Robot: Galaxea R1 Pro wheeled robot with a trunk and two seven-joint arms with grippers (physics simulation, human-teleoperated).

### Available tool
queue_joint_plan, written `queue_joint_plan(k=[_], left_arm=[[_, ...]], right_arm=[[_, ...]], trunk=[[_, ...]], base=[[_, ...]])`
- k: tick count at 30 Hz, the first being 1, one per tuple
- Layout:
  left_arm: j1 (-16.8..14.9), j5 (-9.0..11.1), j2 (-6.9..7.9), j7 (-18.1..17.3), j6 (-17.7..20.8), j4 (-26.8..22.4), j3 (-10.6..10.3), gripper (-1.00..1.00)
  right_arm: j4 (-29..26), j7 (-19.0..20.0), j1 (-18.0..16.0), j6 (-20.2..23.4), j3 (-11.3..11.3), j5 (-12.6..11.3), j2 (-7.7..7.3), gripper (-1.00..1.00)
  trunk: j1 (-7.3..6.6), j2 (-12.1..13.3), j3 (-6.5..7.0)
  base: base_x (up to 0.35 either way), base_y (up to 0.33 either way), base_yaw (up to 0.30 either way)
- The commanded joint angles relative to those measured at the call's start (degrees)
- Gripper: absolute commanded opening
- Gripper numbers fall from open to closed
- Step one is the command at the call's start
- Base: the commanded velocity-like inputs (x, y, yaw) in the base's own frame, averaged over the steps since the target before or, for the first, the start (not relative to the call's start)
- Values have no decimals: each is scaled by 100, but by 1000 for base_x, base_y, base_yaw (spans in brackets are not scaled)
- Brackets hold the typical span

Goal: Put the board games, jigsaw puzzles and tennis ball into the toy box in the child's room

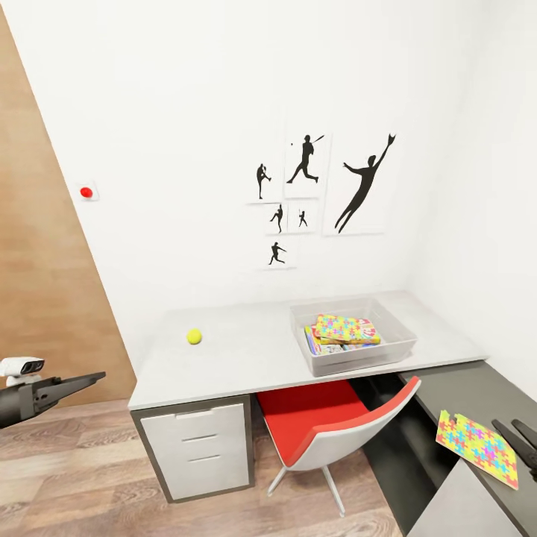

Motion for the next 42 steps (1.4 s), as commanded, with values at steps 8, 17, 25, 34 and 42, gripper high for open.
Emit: queue_joint_plan(k=[8,17,25,34,42], left_arm=[[-4,-7,1,-24,61,-1,-8,100],[-4,-6,1,-24,61,-1,-13,100],[-4,-8,1,-24,61,-1,-2,100],[-4,-6,1,-24,61,-1,-5,100],[-4,-6,1,-24,61,0,-9,100]], right_arm=[[-62,-725,-6,122,162,-85,52,100],[-156,-2254,-62,138,872,-106,635,100],[-349,-3422,-166,121,925,-140,1194,100],[-371,-3953,-184,127,851,-144,1278,100],[-366,-4277,-185,-168,701,-295,1499,100]], trunk=[[4,-12,-12],[4,-12,-12],[4,-12,-12],[4,-12,-12],[4,-12,-12]], base=[[0,0,0],[0,0,0],[-10,0,0],[-14,0,0],[-1,30,0]])
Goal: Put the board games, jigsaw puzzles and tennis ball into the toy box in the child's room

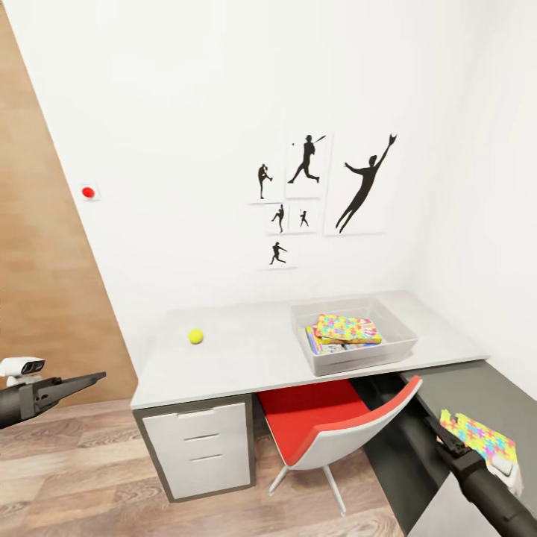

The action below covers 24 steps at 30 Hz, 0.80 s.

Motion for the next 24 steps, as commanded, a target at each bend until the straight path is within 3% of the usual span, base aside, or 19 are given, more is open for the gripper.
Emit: queue_joint_plan(k=[1,5,12,19,24], left_arm=[[-5,-5,2,-25,61,0,-6,100],[-5,-5,2,-25,61,1,-9,100],[-5,-5,2,-25,54,1,-7,100],[-5,3,2,-25,52,-1,-7,100],[-5,4,2,-25,52,1,4,100]], right_arm=[[3,-11,-9,-92,-47,-159,93,100],[49,-337,-9,-548,-100,-737,251,100],[53,-1268,-1,-795,-87,-1454,281,100],[61,-1386,11,-682,201,-1596,179,100],[73,-1394,13,-665,275,-1605,170,100]], trunk=[[4,-14,-14],[4,-14,-14],[4,-14,-14],[4,-14,-14],[4,-14,-14]], base=[[0,171,0],[0,109,0],[0,23,0],[0,2,0],[0,0,0]])
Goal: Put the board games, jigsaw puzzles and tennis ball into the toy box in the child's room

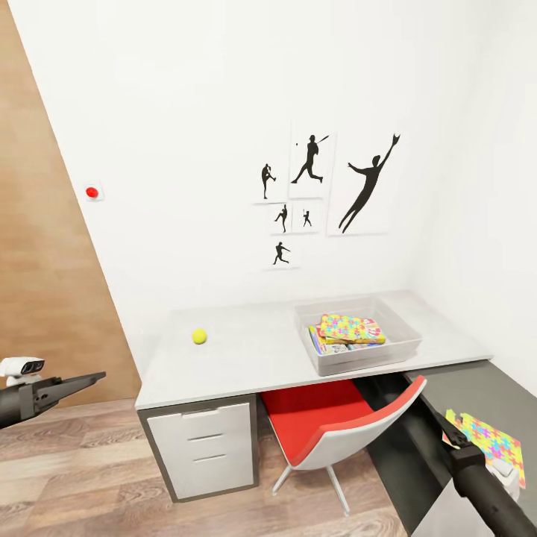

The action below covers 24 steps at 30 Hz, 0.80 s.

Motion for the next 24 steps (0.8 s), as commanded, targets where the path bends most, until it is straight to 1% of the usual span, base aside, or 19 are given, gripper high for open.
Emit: queue_joint_plan(k=[1,7,11,17,24], left_arm=[[-5,-5,2,-24,61,0,2,100],[-5,-5,2,-24,61,1,4,100],[-5,-5,2,-24,61,0,4,100],[-5,-13,2,-24,61,0,4,100],[-5,-14,2,-24,61,1,4,100]], right_arm=[[-1,16,-7,44,-17,-3,4,100],[0,17,-6,61,-48,0,-4,100],[1,13,-5,64,-96,-2,-2,100],[3,12,-4,65,-144,-5,-5,100],[5,12,-4,66,-160,-5,-14,100]], trunk=[[4,-13,-13],[4,-13,-33],[4,-13,-63],[4,-13,-110],[4,-13,-161]], base=[[0,0,0],[0,0,-3],[0,0,-67],[0,8,-133],[0,72,-168]])
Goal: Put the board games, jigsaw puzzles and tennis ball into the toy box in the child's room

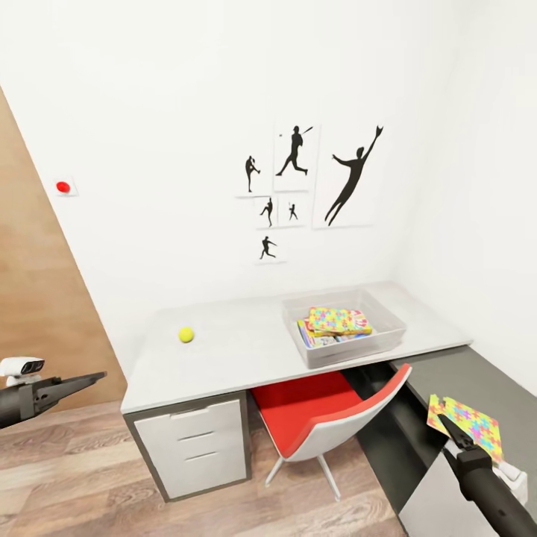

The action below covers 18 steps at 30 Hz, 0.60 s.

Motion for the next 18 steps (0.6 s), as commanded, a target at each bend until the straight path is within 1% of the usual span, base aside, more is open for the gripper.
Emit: queue_joint_plan(k=[1,6,10,15,18], left_arm=[[-3,-3,2,-24,61,0,1,100],[-3,3,2,-24,61,0,1,100],[-3,11,2,-24,61,0,1,100],[-3,46,2,-24,61,-10,-4,100],[-3,59,-2,-24,64,-48,-29,100]], right_arm=[[-4,14,-8,40,-16,-4,5,100],[0,9,-8,34,-17,-4,3,100],[1,7,-8,25,-31,-4,3,100],[1,6,-8,29,-167,-10,3,100],[1,5,-8,30,-203,-11,3,100]], trunk=[[4,-13,-20],[4,-13,-53],[4,-13,-76],[4,-13,-102],[4,-13,-114]], base=[[0,45,-179],[61,18,-191],[196,4,-212],[212,1,-222],[128,0,-234]])
